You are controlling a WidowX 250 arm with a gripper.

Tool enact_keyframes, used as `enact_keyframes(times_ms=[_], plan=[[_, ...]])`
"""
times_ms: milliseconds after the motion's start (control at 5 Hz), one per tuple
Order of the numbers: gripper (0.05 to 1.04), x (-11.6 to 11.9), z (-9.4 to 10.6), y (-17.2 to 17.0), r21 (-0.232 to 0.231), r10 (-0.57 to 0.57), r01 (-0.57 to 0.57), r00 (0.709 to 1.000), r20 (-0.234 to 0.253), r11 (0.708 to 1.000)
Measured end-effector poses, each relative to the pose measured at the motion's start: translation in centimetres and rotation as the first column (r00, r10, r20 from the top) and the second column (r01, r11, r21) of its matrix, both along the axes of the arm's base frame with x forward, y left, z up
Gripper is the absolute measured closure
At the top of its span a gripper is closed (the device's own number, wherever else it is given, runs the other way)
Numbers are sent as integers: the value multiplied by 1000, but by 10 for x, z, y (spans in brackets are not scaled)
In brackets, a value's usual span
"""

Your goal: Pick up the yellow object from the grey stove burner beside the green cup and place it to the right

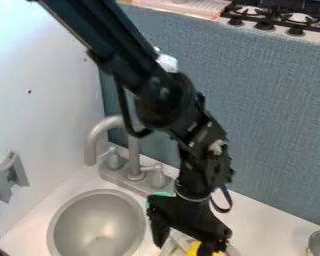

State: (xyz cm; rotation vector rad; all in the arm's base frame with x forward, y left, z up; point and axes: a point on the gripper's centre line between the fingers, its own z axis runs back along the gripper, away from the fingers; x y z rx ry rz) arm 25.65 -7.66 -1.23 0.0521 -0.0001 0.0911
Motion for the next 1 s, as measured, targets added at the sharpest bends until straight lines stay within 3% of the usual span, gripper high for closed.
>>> enact_keyframes(times_ms=[1000], plan=[[82, 29, -42, -9, 18, -12, 13, 997, -71, 1000]])
